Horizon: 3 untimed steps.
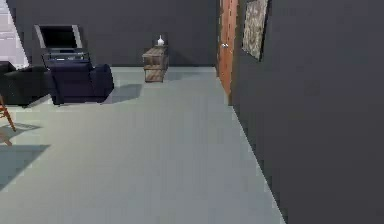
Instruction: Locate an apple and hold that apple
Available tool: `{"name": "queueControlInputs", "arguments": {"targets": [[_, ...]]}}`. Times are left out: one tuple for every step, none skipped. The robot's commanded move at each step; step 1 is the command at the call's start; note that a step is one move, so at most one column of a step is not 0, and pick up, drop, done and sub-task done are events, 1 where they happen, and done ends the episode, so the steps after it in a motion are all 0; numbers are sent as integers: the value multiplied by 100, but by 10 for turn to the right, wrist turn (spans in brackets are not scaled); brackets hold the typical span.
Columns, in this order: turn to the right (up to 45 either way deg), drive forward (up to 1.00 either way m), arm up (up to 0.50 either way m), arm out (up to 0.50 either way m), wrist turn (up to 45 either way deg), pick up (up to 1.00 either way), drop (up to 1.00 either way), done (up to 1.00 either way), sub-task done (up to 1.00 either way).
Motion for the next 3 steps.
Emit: {"name": "queueControlInputs", "arguments": {"targets": [[-300,0,0,0,0,0,0,0,0],[0,85,0,0,0,0,0,0,0],[-450,0,0,0,0,0,0,0,0]]}}
